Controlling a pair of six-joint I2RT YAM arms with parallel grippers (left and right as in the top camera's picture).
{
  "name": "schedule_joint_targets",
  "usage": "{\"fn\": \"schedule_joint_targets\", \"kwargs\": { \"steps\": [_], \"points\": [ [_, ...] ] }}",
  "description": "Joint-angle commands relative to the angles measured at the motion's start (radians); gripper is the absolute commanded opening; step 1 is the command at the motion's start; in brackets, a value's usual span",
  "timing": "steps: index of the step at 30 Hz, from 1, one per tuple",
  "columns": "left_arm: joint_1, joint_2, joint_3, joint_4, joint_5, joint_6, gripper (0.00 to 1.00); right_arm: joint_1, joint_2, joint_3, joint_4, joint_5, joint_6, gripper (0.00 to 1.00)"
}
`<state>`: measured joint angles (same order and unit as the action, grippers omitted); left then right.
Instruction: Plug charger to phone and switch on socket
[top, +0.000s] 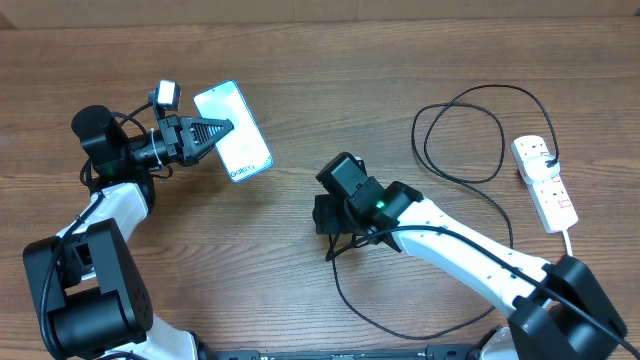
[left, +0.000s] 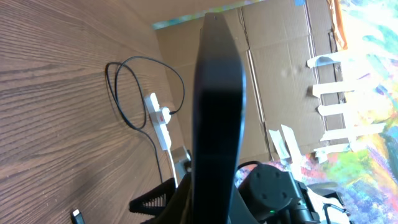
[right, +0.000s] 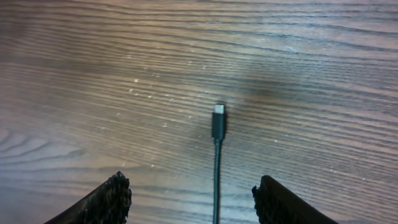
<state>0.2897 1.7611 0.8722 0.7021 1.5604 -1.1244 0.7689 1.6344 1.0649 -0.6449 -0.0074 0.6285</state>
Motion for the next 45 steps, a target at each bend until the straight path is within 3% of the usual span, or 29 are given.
{"fn": "schedule_joint_targets", "kwargs": {
  "steps": [1, 7, 17, 45],
  "points": [
    [-0.002, -0.016, 0.027, 0.002, 0.018, 0.026, 0.04, 0.011, 0.056, -0.012, 0.005, 0.051, 0.004, 0.63],
    [-0.002, -0.016, 0.027, 0.002, 0.018, 0.034, 0.04, 0.011, 0.094, -0.012, 0.005, 0.056, 0.039, 0.59],
    [-0.002, -0.016, 0.027, 0.002, 0.018, 0.048, 0.04, 0.011, 0.111, -0.012, 0.019, 0.085, 0.057, 0.68],
    [-0.002, -0.016, 0.027, -0.025, 0.015, 0.048, 0.04, 0.011, 0.211, -0.012, 0.092, 0.031, 0.056, 0.7]
  ]
}}
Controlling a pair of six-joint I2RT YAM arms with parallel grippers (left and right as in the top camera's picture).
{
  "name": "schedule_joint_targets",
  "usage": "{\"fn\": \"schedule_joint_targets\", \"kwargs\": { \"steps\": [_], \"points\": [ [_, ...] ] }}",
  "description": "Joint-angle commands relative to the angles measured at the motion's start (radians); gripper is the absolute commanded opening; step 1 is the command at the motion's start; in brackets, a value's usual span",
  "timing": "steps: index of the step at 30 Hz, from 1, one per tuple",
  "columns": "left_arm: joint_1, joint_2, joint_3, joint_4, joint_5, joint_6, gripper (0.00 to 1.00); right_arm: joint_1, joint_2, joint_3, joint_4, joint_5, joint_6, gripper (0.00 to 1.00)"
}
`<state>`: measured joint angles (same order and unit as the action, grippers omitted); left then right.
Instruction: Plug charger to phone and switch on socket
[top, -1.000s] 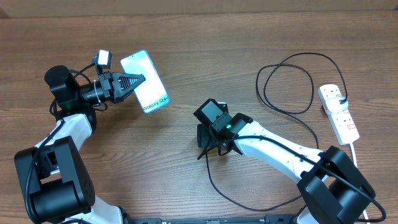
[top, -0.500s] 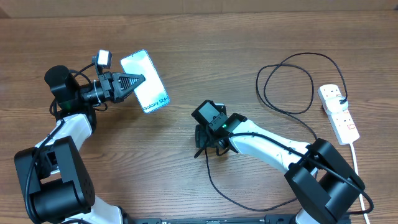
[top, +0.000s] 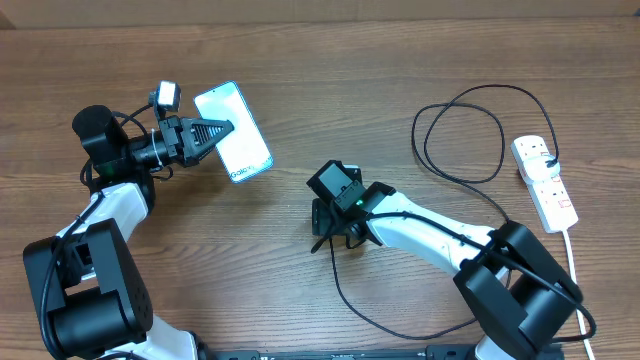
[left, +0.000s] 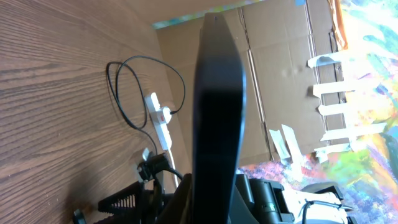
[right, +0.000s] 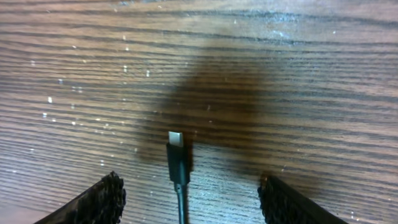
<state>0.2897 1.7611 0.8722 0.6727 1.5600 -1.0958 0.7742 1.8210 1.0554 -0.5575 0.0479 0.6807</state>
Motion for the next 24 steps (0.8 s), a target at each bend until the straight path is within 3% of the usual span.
{"fn": "schedule_joint_targets", "kwargs": {
  "steps": [1, 15, 21, 24],
  "points": [
    [-0.002, -0.016, 0.027, 0.004, 0.014, 0.019, 0.04, 0.006, 0.029, -0.003, 0.005, -0.042, 0.004, 0.69],
    [-0.002, -0.016, 0.027, 0.004, 0.001, 0.019, 0.04, 0.022, 0.127, 0.007, 0.011, -0.11, 0.023, 0.45],
    [-0.002, -0.016, 0.027, 0.004, 0.001, 0.019, 0.04, 0.025, 0.145, 0.026, -0.005, -0.109, 0.036, 0.25],
    [-0.002, -0.016, 0.027, 0.004, 0.002, 0.019, 0.04, 0.025, 0.154, 0.026, -0.014, -0.109, 0.05, 0.08]
  ]
}}
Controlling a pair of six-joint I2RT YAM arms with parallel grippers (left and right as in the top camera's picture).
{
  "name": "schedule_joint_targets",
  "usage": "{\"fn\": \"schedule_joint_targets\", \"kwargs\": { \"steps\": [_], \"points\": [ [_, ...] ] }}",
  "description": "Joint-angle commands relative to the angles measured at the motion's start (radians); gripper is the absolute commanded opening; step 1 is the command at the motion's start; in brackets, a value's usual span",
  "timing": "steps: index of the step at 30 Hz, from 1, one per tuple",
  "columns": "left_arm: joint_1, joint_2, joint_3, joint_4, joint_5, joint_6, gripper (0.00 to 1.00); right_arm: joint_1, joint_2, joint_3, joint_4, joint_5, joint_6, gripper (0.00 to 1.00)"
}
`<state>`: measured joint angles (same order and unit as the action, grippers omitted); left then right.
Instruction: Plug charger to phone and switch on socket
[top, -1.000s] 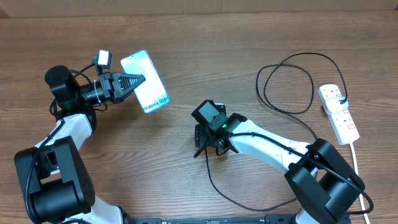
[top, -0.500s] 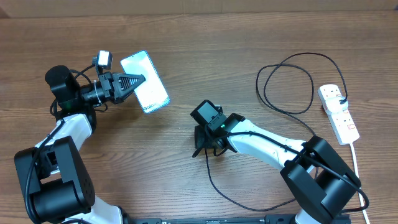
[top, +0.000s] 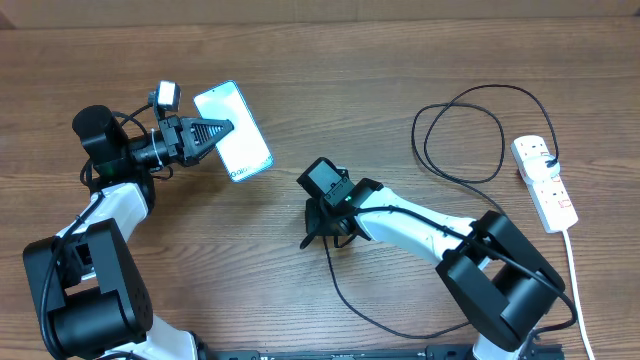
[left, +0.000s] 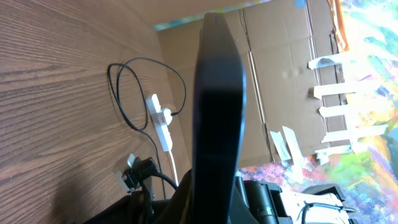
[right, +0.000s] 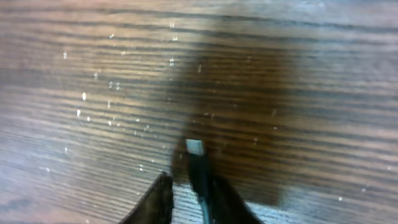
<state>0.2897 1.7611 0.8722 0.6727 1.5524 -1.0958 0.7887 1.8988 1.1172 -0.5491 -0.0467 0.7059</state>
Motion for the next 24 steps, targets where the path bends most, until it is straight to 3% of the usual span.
{"fn": "schedule_joint_targets", "kwargs": {
  "steps": [1, 8, 13, 24],
  "points": [
    [-0.002, -0.016, 0.027, 0.004, 0.01, 0.019, 0.04, 0.008, 0.077, -0.036, -0.024, -0.015, 0.025, 0.05],
    [-0.002, -0.016, 0.027, 0.004, 0.018, 0.019, 0.04, 0.006, 0.075, -0.023, -0.015, -0.016, 0.014, 0.04],
    [-0.002, -0.016, 0.027, 0.005, 0.019, 0.019, 0.04, -0.034, 0.023, 0.051, -0.109, -0.063, -0.027, 0.04],
    [-0.01, -0.016, 0.027, 0.009, 0.028, 0.019, 0.04, -0.134, -0.259, 0.083, -0.11, -0.803, -0.461, 0.04]
  ]
}}
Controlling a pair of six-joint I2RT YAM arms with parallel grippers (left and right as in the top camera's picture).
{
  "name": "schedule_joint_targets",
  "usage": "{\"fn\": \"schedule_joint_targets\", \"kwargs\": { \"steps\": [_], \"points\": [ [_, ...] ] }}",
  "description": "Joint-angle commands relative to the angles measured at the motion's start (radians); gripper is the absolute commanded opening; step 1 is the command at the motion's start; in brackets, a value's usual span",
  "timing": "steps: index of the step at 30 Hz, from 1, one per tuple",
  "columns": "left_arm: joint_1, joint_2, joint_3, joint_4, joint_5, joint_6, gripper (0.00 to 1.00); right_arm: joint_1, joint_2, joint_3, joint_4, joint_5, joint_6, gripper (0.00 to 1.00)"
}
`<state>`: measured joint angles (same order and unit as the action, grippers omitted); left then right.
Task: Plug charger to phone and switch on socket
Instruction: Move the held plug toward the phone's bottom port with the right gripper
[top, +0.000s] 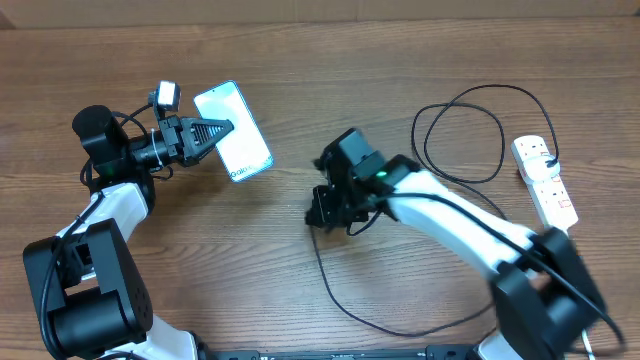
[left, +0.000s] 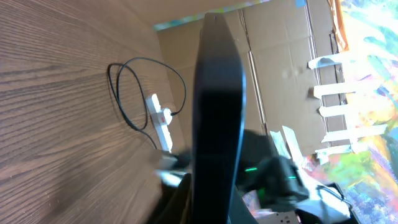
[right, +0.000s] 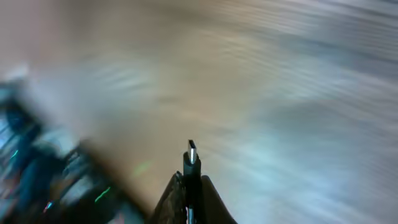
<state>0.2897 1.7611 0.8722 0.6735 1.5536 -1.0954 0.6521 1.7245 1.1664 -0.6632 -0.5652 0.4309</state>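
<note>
The white-screened phone (top: 238, 135) is held tilted above the left of the table, and my left gripper (top: 220, 129) is shut on it. In the left wrist view the phone (left: 217, 93) shows edge-on as a dark bar rising from the gripper (left: 208, 208). My right gripper (top: 322, 213) is at the table's middle, shut on the black charger plug (right: 191, 160), whose metal tip points up out of the fingers (right: 176, 193). The right wrist view is motion-blurred. The black cable (top: 335, 295) trails from the plug to the white socket strip (top: 543, 182) at the right.
The cable makes a loose loop (top: 460, 135) on the wooden table (top: 150, 260) just left of the socket strip (left: 158, 118). Cardboard walls stand beyond the far edge. My right arm shows as a blur (left: 267, 177) behind the phone in the left wrist view.
My right gripper, then down at the table with its fingers closed in round the plug, now holds the plug off the wood, and the wrist has turned. The left gripper and phone have not moved.
My right gripper hung open over the plug lying on the table. Then it was lower, still open, with the plug between its fingers. Then the fingers were close round the plug. Now the plug is gripped and raised. My left gripper held the phone unmoved throughout.
</note>
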Motion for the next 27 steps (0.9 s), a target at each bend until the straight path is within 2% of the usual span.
{"fn": "schedule_joint_targets", "kwargs": {
  "steps": [1, 11, 19, 27],
  "points": [
    [-0.016, -0.016, 0.027, 0.008, 0.027, 0.018, 0.04, 0.003, -0.095, 0.034, 0.002, -0.302, -0.206, 0.04],
    [-0.163, -0.016, 0.027, 0.063, 0.027, 0.018, 0.04, -0.028, -0.101, 0.033, 0.0, -0.386, -0.277, 0.04],
    [-0.171, -0.016, 0.027, 0.068, 0.026, 0.013, 0.04, -0.139, -0.101, 0.033, 0.013, -0.386, -0.275, 0.04],
    [-0.171, -0.016, 0.027, 0.068, 0.021, -0.101, 0.04, -0.135, -0.095, 0.033, 0.077, -0.428, -0.222, 0.04]
  ]
}}
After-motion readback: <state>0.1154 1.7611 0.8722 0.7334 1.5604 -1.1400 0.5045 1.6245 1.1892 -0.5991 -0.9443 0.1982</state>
